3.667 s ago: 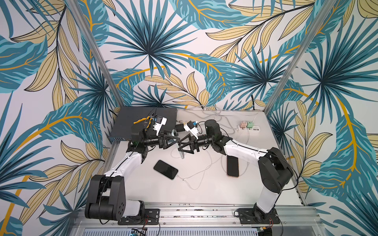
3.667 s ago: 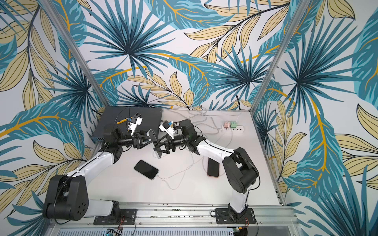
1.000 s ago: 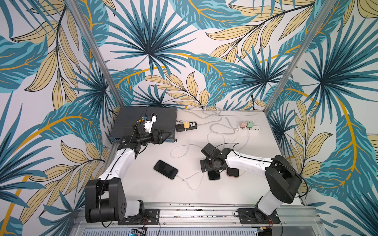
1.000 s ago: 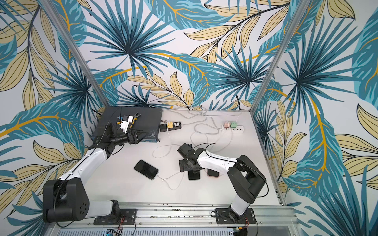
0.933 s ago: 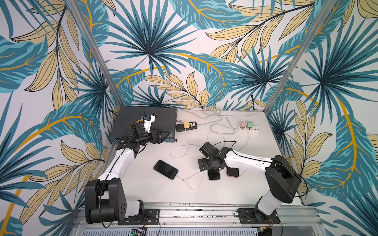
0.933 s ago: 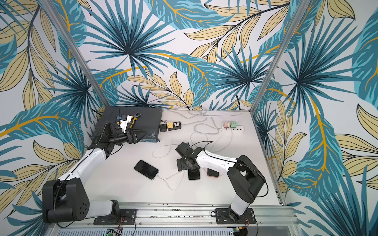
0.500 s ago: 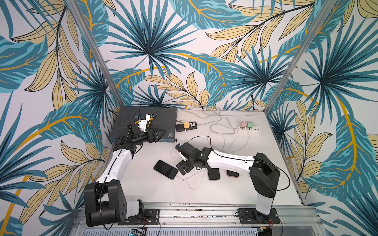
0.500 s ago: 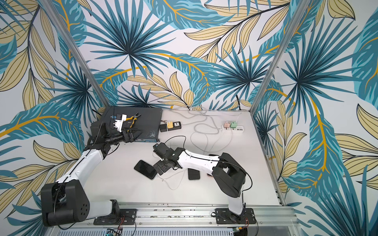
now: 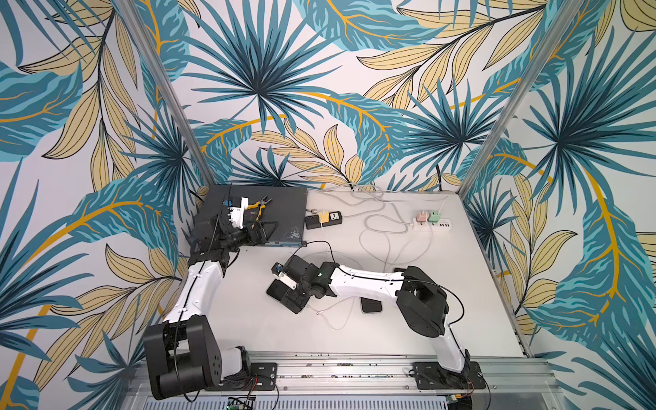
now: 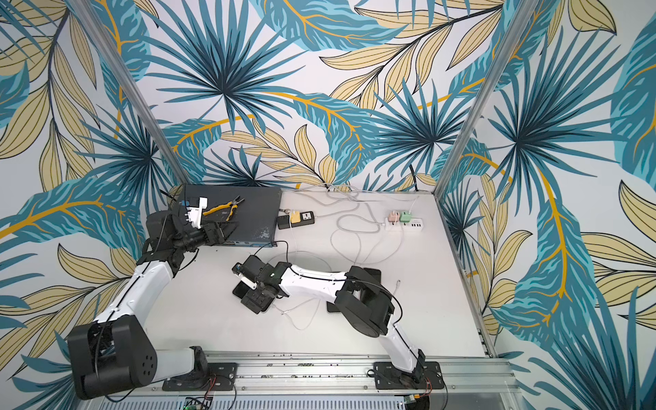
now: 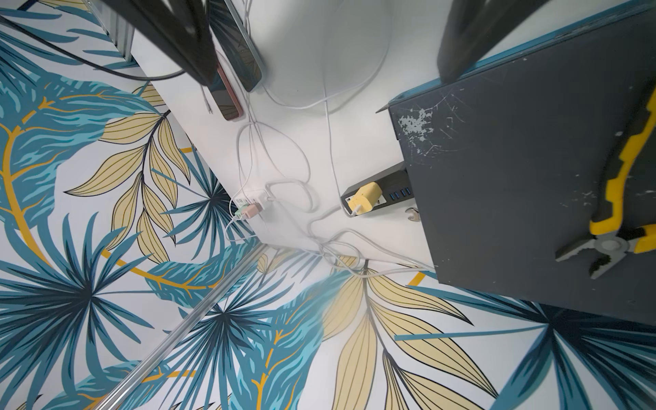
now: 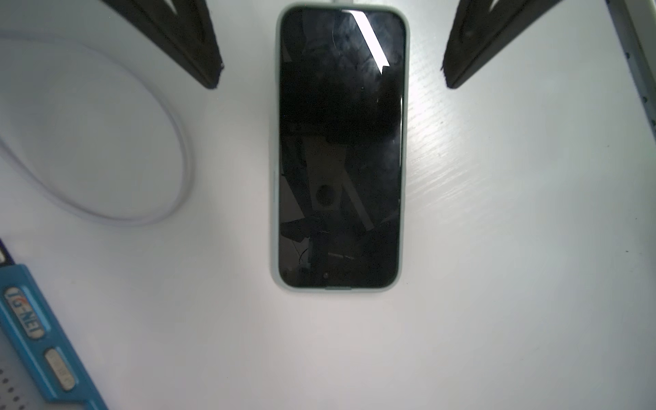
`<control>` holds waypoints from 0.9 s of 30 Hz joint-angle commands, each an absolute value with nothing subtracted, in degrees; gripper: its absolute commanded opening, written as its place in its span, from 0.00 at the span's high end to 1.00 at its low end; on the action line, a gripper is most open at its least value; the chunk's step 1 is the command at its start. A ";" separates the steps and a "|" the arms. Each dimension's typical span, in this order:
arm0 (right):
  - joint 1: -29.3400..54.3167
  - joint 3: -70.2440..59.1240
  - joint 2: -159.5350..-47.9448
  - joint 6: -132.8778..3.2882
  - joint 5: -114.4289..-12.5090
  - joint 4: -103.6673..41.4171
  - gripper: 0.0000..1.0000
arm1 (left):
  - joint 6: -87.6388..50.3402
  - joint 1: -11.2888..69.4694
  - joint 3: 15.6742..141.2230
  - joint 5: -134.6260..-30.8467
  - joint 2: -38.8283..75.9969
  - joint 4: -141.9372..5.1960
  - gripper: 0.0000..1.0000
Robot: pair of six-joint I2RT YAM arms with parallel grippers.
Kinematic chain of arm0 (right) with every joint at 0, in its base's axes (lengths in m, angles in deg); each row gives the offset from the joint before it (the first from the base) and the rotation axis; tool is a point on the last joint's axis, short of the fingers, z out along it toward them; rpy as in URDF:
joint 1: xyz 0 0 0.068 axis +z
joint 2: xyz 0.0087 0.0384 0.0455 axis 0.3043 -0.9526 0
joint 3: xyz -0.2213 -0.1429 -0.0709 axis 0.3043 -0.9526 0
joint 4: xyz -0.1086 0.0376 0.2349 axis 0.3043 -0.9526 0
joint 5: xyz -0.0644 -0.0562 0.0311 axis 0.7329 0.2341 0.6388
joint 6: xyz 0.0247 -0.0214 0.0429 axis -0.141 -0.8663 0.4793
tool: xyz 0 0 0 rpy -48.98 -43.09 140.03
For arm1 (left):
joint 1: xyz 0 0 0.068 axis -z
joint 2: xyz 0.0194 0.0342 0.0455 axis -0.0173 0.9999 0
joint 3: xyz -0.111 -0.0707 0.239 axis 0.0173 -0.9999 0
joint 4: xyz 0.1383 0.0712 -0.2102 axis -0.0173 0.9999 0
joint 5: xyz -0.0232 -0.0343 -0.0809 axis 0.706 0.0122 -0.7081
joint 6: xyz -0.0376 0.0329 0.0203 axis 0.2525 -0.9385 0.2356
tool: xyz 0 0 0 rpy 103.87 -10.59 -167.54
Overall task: Unplug the charging cable from the phone
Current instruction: Pick up the phone at the center of the board.
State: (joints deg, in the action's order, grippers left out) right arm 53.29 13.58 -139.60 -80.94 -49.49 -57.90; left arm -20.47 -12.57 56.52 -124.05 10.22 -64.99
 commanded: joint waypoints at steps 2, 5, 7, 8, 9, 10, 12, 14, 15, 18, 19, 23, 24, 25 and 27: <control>53.65 16.50 -143.36 -82.18 -50.32 -61.04 0.00 | -21.25 -13.59 58.08 -122.80 8.90 -64.10 0.00; 53.77 17.74 -144.91 -82.41 -50.56 -61.75 0.00 | -21.36 -13.76 58.08 -122.72 8.98 -64.02 0.00; 53.86 18.46 -145.88 -82.55 -50.76 -62.16 0.00 | -21.39 -13.77 58.08 -122.70 9.05 -64.01 0.00; 53.93 18.80 -146.37 -82.73 -50.70 -62.35 0.00 | -21.48 -13.77 58.02 -122.63 9.13 -64.05 0.00; 53.97 19.18 -146.85 -82.76 -50.64 -62.56 0.00 | -21.51 -13.77 58.05 -122.70 9.22 -64.08 0.00; 54.03 19.60 -147.26 -82.80 -50.45 -62.84 0.00 | -21.54 -13.77 58.03 -122.78 9.31 -64.10 0.00; 54.09 20.25 -148.17 -83.01 -50.24 -63.38 0.00 | -21.60 -13.77 57.99 -122.83 9.42 -64.10 0.00; 54.05 20.51 -148.66 -83.21 -50.21 -63.62 0.00 | -21.70 -13.77 57.99 -122.87 9.43 -64.01 0.00; 54.09 20.47 -148.88 -83.31 -50.25 -63.63 0.00 | -21.85 -13.77 57.99 -122.91 9.48 -64.01 0.00; 54.10 20.51 -149.37 -83.23 -50.49 -63.72 0.03 | -22.05 -13.77 57.99 -122.97 9.58 -64.03 0.00; 54.18 20.52 -149.47 -83.16 -50.41 -63.80 0.04 | -22.06 -13.77 57.99 -123.02 9.60 -63.98 0.00; 54.20 20.35 -149.69 -83.05 -49.54 -64.04 0.11 | -22.38 -13.77 58.07 -123.28 9.69 -63.79 0.00; 54.15 20.34 -149.58 -83.10 -49.38 -63.99 0.13 | -22.35 -13.77 58.08 -123.37 9.69 -63.75 0.00; 54.15 20.34 -149.43 -83.01 -49.20 -63.92 0.16 | -22.38 -13.77 58.06 -123.41 9.73 -63.79 0.00; 54.13 20.34 -148.91 -83.01 -49.25 -63.58 0.23 | -22.58 -13.77 57.99 -123.89 9.82 -63.83 0.00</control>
